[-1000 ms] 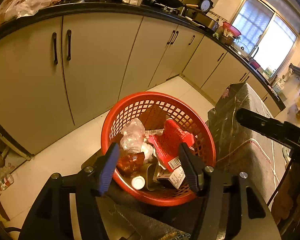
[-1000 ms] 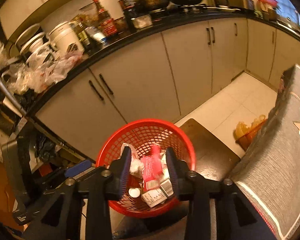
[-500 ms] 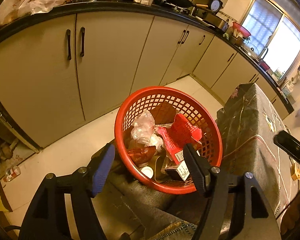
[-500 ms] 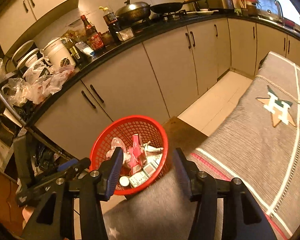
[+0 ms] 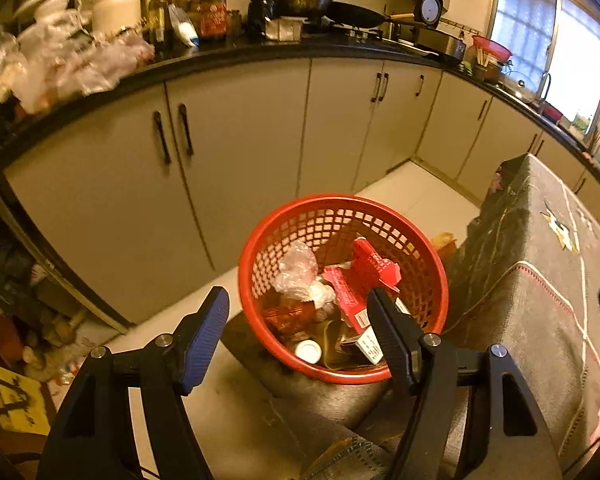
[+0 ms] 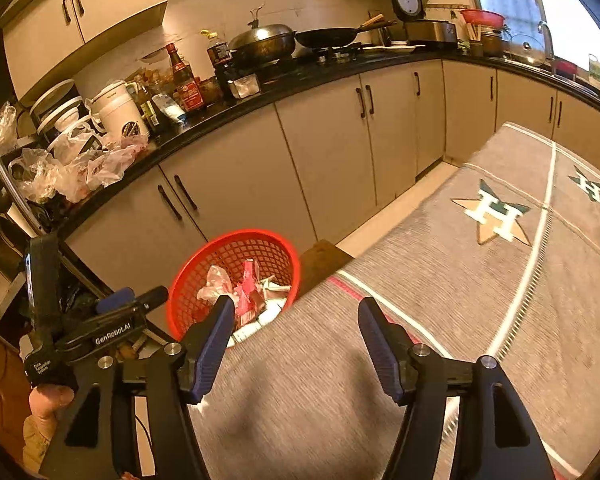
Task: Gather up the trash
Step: 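Withdraw both open tools from the wastebasket toward the table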
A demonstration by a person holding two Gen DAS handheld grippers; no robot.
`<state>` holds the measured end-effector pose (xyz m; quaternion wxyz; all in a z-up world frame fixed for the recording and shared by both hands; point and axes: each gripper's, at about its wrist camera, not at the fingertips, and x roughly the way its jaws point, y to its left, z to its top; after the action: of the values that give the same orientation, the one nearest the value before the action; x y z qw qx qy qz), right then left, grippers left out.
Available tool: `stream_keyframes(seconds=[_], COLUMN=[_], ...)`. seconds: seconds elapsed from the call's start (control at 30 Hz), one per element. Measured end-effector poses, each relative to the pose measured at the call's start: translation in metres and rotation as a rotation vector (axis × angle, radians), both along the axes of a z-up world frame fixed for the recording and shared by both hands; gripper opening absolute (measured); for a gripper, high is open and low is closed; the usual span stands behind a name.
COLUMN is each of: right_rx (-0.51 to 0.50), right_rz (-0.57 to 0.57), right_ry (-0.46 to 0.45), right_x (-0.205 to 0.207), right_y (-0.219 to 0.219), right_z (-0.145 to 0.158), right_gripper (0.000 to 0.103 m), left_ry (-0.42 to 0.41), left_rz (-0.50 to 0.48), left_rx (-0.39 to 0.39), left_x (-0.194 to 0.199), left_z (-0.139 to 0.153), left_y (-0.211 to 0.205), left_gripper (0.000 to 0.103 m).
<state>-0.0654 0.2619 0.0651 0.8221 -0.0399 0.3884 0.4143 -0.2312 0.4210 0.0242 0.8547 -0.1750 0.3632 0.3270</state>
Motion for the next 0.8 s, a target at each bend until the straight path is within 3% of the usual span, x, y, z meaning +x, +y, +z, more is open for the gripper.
stream_keyframes(seconds=[0.33, 0.8], right_rx=[0.011, 0.042], right_rz=[-0.049, -0.12], right_ry=[-0.013, -0.029], right_x=[-0.019, -0.036], right_y=[-0.047, -0.104], right_z=[0.005, 0.014], right_gripper=[0.073, 0.076], left_ry=[0.005, 0.025], left_rz=[0.0, -0.056], left_rx=[0.137, 0.227], left_x=[-0.008, -0.004], left_z=[0.025, 0.043], left_y=[-0.042, -0.086], left_gripper=[0.072, 0.076])
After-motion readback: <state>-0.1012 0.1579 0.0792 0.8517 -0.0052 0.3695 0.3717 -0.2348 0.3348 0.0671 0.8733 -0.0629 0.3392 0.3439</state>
